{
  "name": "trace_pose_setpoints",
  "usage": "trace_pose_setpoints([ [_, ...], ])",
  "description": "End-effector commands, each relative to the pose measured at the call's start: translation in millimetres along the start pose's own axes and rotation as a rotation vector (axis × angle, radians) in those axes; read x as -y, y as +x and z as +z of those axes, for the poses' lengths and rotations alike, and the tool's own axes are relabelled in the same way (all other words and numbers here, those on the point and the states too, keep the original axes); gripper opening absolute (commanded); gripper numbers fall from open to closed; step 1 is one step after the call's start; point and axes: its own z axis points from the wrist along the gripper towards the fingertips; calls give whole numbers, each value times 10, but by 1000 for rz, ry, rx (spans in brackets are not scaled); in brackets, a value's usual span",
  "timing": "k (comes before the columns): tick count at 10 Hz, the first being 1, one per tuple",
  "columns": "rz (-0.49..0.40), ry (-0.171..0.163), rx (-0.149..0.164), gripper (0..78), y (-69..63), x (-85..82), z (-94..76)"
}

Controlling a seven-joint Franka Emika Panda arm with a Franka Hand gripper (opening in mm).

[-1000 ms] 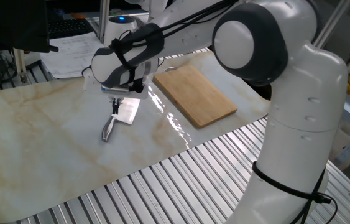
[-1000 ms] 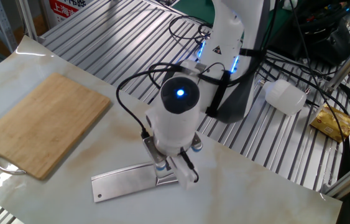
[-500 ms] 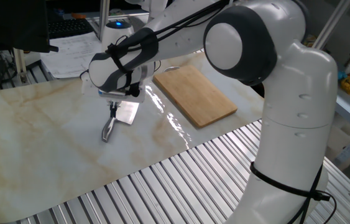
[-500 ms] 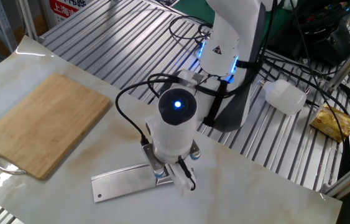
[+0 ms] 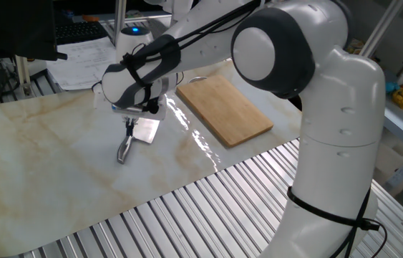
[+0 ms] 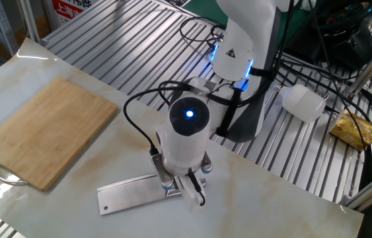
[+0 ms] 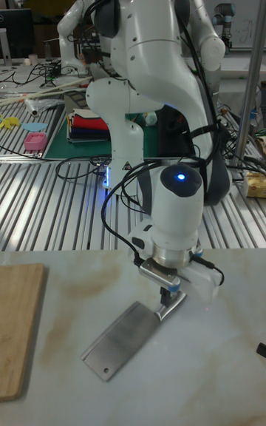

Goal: Put the knife on the cutting board

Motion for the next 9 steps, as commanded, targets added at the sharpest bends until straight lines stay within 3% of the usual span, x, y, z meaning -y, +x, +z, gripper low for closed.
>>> trace_pose_setpoints([
  [1, -1, -12, -6, 0, -55, 4, -39],
  [5, 13, -8, 33, 0, -81, -38, 103],
  [9, 27, -10, 29, 0, -101, -34, 75],
])
